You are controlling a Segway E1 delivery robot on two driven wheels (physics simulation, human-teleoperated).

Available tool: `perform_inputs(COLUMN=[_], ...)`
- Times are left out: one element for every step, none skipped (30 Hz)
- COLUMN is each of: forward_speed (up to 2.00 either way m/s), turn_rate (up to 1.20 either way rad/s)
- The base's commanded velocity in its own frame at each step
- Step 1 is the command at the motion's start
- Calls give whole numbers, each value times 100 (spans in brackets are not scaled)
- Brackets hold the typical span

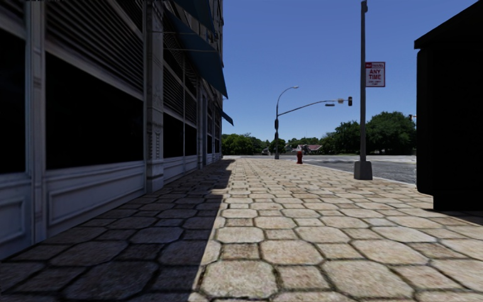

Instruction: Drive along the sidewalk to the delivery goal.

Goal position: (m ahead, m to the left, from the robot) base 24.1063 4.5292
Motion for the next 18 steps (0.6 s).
perform_inputs(forward_speed=[200,200,200,200,200,200,200,200,200,200,200,200,200,200,200,200,200,200], turn_rate=[0,-32,-45,-45,-49,-5,0,0,0,0,0,0,0,0,0,0,0,0])
